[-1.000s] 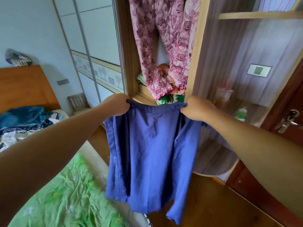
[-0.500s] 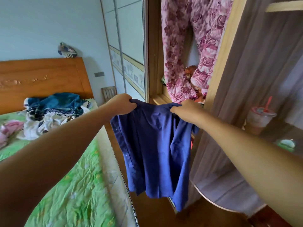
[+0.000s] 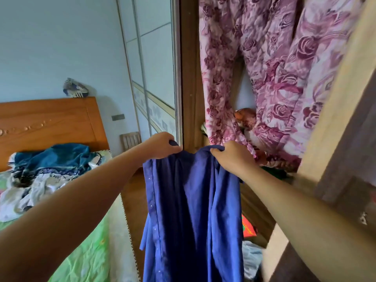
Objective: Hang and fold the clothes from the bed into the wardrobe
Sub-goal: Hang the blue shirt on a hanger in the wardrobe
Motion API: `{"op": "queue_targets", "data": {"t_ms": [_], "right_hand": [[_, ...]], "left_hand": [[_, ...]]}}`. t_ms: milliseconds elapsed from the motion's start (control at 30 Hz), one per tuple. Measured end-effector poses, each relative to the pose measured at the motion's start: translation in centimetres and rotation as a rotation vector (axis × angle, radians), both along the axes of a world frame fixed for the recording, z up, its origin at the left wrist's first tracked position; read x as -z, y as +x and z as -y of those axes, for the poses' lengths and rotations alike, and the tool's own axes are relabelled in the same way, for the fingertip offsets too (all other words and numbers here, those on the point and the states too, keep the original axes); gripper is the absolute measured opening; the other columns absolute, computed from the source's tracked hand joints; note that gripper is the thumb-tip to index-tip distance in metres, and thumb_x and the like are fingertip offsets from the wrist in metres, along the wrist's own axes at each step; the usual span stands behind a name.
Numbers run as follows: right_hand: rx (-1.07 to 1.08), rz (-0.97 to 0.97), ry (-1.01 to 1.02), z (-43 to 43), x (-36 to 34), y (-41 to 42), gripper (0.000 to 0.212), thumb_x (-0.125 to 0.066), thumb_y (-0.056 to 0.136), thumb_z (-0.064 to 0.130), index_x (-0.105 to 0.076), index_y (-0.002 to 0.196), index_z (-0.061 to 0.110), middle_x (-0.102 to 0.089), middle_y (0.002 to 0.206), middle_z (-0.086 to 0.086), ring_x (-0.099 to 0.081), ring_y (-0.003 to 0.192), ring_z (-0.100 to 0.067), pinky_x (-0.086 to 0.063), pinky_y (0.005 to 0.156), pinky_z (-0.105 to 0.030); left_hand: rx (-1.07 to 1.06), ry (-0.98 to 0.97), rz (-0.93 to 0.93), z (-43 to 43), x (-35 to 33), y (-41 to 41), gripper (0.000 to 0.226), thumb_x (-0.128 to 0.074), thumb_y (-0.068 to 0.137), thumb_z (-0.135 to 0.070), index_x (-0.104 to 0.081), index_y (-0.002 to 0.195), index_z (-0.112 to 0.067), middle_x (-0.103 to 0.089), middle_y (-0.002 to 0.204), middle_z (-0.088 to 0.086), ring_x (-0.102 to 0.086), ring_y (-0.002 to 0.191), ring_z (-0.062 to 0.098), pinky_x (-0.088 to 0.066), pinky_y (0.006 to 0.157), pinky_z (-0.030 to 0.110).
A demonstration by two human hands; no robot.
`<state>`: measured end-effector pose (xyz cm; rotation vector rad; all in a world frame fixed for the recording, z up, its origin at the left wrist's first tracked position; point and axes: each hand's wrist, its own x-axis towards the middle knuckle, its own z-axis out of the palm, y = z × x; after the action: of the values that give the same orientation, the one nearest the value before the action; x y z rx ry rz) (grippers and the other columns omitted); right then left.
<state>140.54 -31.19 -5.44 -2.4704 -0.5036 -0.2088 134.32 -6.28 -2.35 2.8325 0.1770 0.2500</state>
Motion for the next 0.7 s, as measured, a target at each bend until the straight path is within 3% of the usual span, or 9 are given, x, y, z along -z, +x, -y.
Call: {"op": "queue_targets", "data": {"t_ms": [133,233,367,467,600,700], "right_hand": [[0.078,0.034,0.021,-2.7,0.8,8.0,0.048,-0.059,0.092,0.057,-0.047,0.066,0.019,-0.052,0.064,0.001,-0.049,0.058,-0.014,-0.026,0.048,-0.031],[0.112,0.044,0.017,-3.6,0.7,12.5,0.055,-0.062,0.090,0.060,-0.039,0.060,0.021,-0.042,0.056,0.002,-0.045,0.053,-0.018,-0.023,0.048,-0.031],[0.178,0.137,-0.031,-3.1,0.0,17.0,0.057,-0.064,0.090,0.059,-0.037,0.059,0.020,-0.040,0.056,0.000,-0.047,0.060,-0.027,-0.028,0.055,-0.034],[0.249,0.170,-0.095,-2.1,-0.5,18.7,0.058,-0.059,0.090,0.065,-0.046,0.064,0.014,-0.053,0.063,-0.010,-0.056,0.066,-0.033,-0.035,0.058,-0.036],[0.312,0.136,-0.022,-1.2,-0.6,19.8,0.059,-0.057,0.090,0.066,-0.040,0.062,0.017,-0.041,0.060,-0.002,-0.050,0.066,-0.030,-0.031,0.058,-0.035],[0.371,0.167,0.039,-0.9,-0.9,20.2,0.058,-0.058,0.090,0.064,-0.038,0.061,0.019,-0.039,0.058,0.000,-0.051,0.065,-0.030,-0.028,0.056,-0.035]], "left_hand": [[0.085,-0.028,0.015,-3.2,0.6,9.0,0.037,-0.065,0.090,-0.048,-0.062,0.076,-0.014,-0.060,0.073,0.001,-0.053,0.065,0.016,-0.038,0.055,0.028],[0.164,-0.036,0.009,-5.1,0.5,14.5,0.031,-0.067,0.090,-0.045,-0.054,0.067,-0.031,-0.057,0.068,-0.008,-0.054,0.064,0.011,-0.035,0.053,0.025],[0.254,-0.028,0.012,-6.2,-0.1,20.8,0.027,-0.066,0.091,-0.048,-0.059,0.078,-0.026,-0.057,0.068,-0.008,-0.055,0.063,0.012,-0.039,0.054,0.028],[0.306,-0.044,0.056,-5.9,-0.6,23.8,0.034,-0.066,0.092,-0.047,-0.050,0.069,-0.027,-0.052,0.064,-0.009,-0.049,0.057,0.008,-0.033,0.050,0.027],[0.326,-0.070,0.090,-5.2,-0.6,26.1,0.029,-0.067,0.091,-0.046,-0.059,0.079,-0.020,-0.055,0.067,-0.006,-0.052,0.060,0.010,-0.035,0.054,0.029],[0.368,-0.150,0.128,-4.3,-0.8,27.9,0.027,-0.069,0.090,-0.044,-0.056,0.074,-0.027,-0.054,0.065,-0.009,-0.052,0.060,0.005,-0.033,0.053,0.023]]}}
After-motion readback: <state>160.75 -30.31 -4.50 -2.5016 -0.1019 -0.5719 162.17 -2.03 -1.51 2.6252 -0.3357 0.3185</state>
